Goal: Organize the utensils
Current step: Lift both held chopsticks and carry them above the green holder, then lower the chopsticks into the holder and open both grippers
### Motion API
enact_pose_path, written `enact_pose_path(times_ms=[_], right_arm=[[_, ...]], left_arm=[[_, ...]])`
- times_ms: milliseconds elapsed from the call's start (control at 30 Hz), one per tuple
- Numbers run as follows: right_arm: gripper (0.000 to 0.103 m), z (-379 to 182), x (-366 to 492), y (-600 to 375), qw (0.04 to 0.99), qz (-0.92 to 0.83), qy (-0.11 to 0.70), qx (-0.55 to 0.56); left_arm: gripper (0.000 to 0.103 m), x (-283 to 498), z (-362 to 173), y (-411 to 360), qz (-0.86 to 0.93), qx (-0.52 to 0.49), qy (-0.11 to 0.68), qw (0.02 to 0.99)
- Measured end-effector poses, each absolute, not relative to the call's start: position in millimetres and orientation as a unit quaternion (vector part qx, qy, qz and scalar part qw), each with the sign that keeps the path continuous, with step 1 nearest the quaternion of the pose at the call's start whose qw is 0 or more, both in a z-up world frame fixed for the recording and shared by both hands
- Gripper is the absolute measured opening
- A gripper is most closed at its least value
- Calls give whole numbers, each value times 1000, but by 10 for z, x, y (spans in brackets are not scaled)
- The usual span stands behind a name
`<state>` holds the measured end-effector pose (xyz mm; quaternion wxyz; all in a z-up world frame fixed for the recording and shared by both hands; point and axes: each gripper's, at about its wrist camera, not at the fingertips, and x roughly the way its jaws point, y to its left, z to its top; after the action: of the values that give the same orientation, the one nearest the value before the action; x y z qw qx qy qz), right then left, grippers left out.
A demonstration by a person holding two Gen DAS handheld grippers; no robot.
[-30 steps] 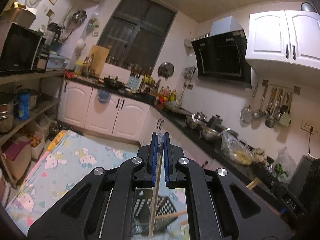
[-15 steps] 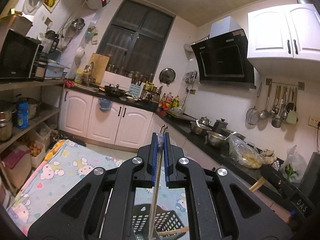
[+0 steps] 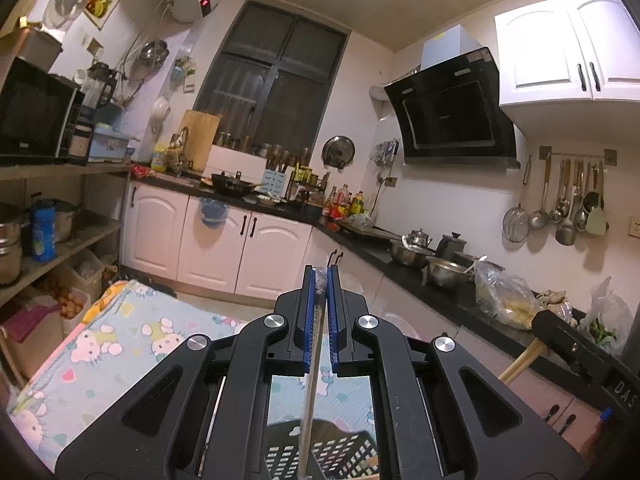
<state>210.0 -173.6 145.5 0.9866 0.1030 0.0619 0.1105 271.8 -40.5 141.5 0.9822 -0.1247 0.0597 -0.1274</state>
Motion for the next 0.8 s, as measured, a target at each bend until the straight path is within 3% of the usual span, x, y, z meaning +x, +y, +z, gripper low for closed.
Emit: enact_pose_path(times_ms=[800], right_arm=[[6, 808, 2367, -1745, 984, 92, 99, 113]], left_arm=[[2, 2740, 825, -324, -120, -135, 102, 978]])
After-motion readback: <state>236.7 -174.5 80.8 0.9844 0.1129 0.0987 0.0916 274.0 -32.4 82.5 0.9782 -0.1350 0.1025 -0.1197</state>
